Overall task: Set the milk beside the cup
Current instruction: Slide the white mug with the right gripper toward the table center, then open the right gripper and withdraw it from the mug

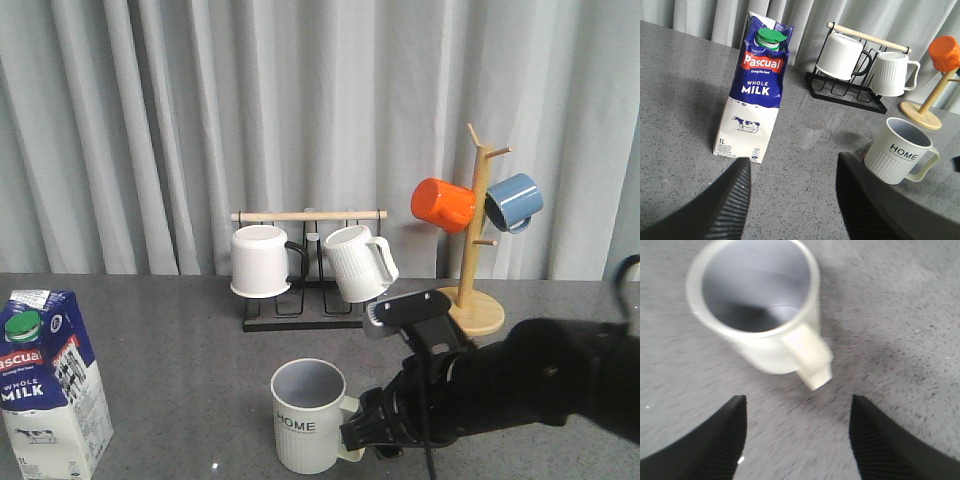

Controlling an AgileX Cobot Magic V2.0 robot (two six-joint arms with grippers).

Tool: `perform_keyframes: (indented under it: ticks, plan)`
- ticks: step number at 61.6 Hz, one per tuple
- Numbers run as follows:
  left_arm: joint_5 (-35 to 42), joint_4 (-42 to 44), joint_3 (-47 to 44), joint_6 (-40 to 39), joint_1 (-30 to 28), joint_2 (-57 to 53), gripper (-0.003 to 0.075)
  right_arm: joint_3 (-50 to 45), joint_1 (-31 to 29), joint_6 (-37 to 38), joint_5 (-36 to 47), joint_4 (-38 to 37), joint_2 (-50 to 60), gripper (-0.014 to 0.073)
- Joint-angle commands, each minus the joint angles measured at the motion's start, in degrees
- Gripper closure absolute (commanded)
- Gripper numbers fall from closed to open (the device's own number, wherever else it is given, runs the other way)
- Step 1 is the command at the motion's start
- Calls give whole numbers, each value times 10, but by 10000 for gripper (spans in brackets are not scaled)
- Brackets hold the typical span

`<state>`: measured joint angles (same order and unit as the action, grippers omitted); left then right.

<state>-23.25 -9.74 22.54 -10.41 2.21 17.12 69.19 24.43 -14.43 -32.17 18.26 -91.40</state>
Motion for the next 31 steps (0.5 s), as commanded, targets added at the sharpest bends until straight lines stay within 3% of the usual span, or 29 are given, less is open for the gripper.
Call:
perform_keyframes:
  ticks: [1,8,17,31]
  plan:
    - [38,-7,18,0,0,9,337,15,-2,-40,-31,30,72,235]
    - [38,-7,18,0,0,9,337,-19,-2,-77,-59,36,137,379]
    - [38,-7,18,0,0,9,337,-129,-2,-88,-63,45,244,611]
    - [-1,-7,18,1,0,9,337,-291,-3,-101,-62,31,402,603]
